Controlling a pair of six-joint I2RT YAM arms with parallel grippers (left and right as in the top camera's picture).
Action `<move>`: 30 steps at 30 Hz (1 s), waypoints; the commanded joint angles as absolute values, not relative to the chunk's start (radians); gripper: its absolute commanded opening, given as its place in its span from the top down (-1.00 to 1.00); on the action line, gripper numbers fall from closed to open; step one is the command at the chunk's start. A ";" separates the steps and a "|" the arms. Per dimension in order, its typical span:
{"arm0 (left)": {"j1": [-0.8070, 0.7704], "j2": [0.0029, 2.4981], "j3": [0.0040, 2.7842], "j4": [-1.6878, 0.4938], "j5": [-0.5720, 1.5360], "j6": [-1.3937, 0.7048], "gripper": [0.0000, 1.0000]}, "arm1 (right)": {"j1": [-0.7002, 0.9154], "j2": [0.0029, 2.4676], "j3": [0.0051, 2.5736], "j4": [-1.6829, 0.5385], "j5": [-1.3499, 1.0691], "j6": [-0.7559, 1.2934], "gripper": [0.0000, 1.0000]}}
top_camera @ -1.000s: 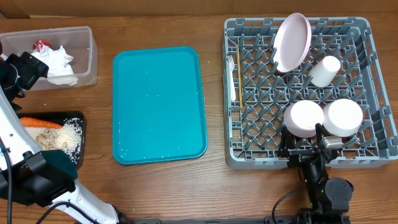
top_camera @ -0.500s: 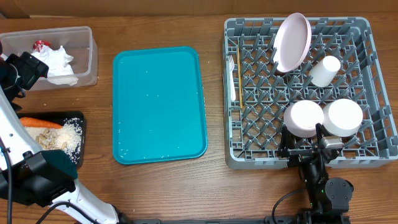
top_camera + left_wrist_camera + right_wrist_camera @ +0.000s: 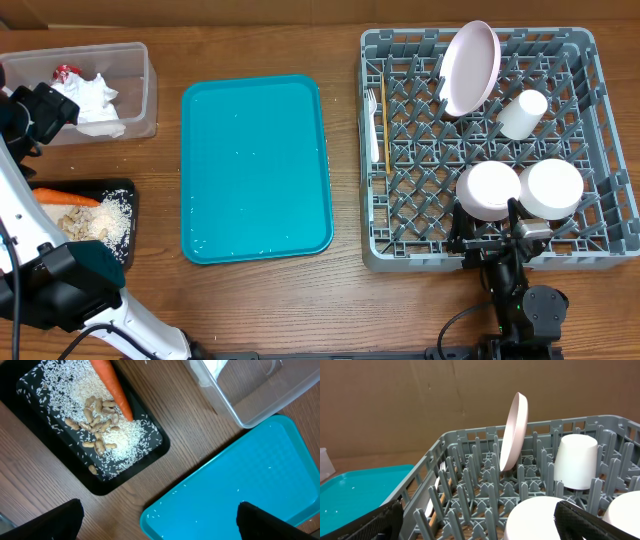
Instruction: Sort waste into correct bins and load items into the dishwasher rack
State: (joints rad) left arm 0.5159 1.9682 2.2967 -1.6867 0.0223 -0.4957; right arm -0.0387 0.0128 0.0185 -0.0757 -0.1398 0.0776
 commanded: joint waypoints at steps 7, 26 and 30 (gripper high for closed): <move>0.361 1.813 2.128 -1.649 0.019 -0.501 -0.99 | -0.043 0.002 0.008 -0.073 -0.128 0.071 -1.00; -0.042 1.194 1.612 -1.565 -0.019 -0.494 -0.99 | -0.043 0.002 0.008 -0.073 -0.128 0.071 -0.99; -0.048 1.083 1.522 -1.522 -0.046 -0.495 -1.00 | -0.043 0.003 0.008 -0.073 -0.128 0.071 -1.00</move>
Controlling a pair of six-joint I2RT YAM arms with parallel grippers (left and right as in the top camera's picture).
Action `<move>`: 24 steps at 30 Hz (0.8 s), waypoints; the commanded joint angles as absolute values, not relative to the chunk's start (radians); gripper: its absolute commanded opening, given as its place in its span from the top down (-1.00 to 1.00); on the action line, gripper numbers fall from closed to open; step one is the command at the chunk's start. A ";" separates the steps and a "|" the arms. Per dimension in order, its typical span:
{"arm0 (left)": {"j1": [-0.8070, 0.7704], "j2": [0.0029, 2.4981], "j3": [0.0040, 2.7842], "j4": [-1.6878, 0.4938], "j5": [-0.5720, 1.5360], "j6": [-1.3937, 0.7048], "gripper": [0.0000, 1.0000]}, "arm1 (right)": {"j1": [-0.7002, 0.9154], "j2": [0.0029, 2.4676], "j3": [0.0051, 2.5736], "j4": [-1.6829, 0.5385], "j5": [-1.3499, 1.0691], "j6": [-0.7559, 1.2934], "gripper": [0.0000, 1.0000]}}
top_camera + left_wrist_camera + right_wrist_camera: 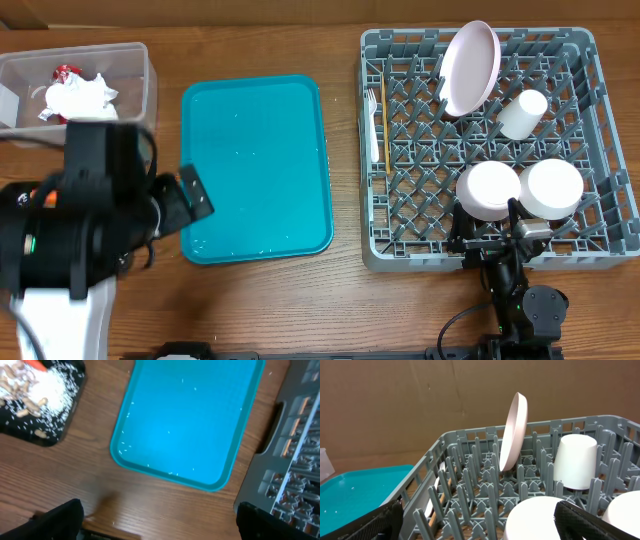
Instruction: Sort waste into correct bins and load items into the dishwasher rack
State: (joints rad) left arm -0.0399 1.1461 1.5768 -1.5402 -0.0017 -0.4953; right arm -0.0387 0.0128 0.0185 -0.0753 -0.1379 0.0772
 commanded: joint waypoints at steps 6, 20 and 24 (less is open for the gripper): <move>-0.101 0.884 1.237 -1.211 -0.024 -0.475 -0.99 | -0.043 0.003 0.008 -0.073 -0.128 0.071 -0.99; -0.109 0.271 0.457 -0.432 0.073 -0.374 -1.00 | -0.043 0.003 0.008 -0.073 -0.128 0.071 -1.00; -0.064 0.138 0.300 -0.346 0.116 -0.373 -1.00 | -0.043 0.003 0.008 -0.073 -0.128 0.071 -1.00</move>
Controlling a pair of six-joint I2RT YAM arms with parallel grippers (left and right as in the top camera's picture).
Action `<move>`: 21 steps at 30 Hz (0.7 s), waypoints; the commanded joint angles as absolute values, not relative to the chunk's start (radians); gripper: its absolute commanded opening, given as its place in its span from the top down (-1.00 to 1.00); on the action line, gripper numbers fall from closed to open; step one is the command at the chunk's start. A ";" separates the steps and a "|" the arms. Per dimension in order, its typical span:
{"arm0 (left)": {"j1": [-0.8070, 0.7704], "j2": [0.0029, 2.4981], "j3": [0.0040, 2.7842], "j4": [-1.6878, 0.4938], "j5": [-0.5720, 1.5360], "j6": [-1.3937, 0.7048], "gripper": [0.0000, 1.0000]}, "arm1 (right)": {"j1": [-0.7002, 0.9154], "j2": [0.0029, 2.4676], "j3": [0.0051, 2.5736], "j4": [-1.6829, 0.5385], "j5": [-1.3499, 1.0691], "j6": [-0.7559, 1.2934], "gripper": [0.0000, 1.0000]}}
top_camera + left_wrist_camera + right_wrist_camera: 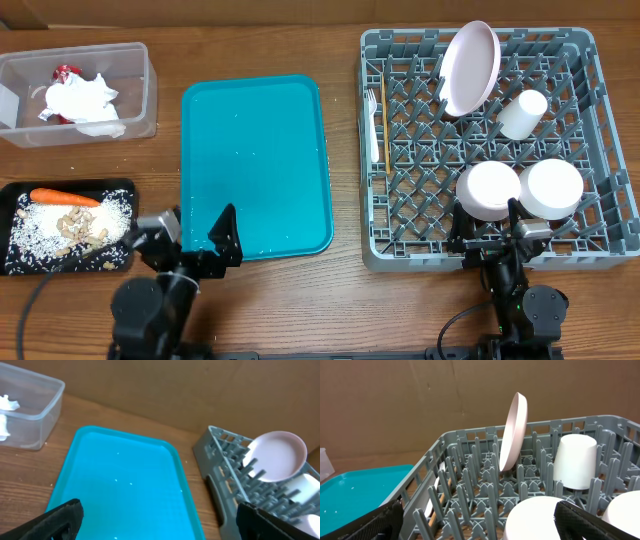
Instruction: Sort waste into correct bins and load items into the dishwasher rack
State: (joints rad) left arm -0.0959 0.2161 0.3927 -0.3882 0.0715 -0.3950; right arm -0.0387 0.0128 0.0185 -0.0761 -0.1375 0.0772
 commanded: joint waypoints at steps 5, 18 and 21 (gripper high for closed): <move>0.014 0.016 0.162 -0.235 0.253 -0.322 -1.00 | -0.043 0.003 0.008 -0.073 -0.128 0.071 -1.00; 0.105 0.003 0.053 -0.167 0.307 -0.178 -0.99 | -0.043 0.003 0.008 -0.073 -0.128 0.071 -1.00; 0.105 0.003 0.053 -0.168 0.307 -0.171 -1.00 | -0.043 0.003 0.008 -0.073 -0.128 0.071 -1.00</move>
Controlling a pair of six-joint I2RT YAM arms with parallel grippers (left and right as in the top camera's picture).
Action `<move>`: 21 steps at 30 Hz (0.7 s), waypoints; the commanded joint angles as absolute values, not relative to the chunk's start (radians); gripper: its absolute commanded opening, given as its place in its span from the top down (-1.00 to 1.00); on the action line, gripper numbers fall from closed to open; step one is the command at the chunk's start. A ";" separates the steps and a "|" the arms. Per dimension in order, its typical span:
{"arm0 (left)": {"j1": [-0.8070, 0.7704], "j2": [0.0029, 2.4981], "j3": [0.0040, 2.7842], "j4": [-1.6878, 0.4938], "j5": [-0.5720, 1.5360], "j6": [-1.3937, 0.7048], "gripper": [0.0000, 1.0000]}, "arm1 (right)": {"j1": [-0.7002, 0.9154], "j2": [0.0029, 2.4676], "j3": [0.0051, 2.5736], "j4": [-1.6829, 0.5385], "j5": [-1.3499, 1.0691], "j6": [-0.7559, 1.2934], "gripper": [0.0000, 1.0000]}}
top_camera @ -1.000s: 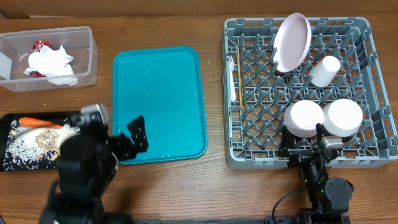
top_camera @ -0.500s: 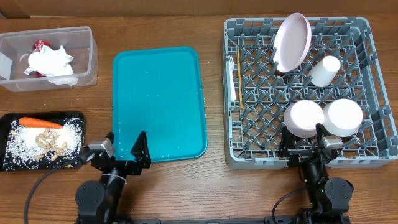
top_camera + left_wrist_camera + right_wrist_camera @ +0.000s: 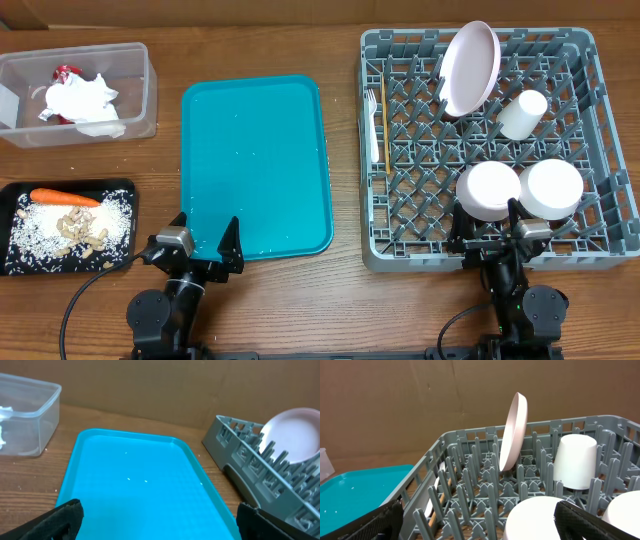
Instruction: Sort waste into correct bins and load items into the dishwasher rack
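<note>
The grey dishwasher rack (image 3: 400,245) on the right holds an upright pink plate (image 3: 470,65), a white cup (image 3: 522,113), two upturned white bowls (image 3: 488,190) and cutlery (image 3: 375,125) along its left side. At the far left a clear bin (image 3: 140,95) contains crumpled paper. In front of it a black tray (image 3: 20,262) carries a carrot, rice and peanuts. My left gripper (image 3: 205,240) sits low at the teal tray's (image 3: 255,150) near edge, open and holding nothing. My right gripper (image 3: 487,232) rests at the rack's front edge, open, facing the bowls (image 3: 540,517) and plate (image 3: 514,430).
In the left wrist view the teal tray (image 3: 135,485) with a few white specks fills the foreground, with the bin (image 3: 25,420) to the left and the rack (image 3: 255,472) to the right. Brown cardboard walls the back. Both arm bases stand at the table's front edge.
My left gripper has settled a little lower and nearer the table's front edge, its camera now looking flatter across the teal tray. The right gripper has not moved.
My left arm first stood at the far left, looking down on the black food tray. Then it hung over the table beside the teal tray. Then it was folded down at the front edge, where it now rests open. The right gripper stayed open at the rack throughout.
</note>
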State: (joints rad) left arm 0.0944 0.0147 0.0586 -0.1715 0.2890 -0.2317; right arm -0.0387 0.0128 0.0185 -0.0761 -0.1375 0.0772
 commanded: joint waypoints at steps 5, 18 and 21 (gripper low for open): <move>0.105 0.003 0.053 -0.167 0.307 -0.171 -1.00 | -0.043 0.003 0.008 -0.073 -0.128 0.071 -1.00; 0.105 0.003 0.053 -0.173 0.208 -0.102 -1.00 | -0.043 0.003 0.008 -0.073 -0.128 0.071 -1.00; 0.105 0.003 0.053 -0.177 0.152 -0.024 -1.00 | -0.043 0.003 0.008 -0.073 -0.128 0.071 -1.00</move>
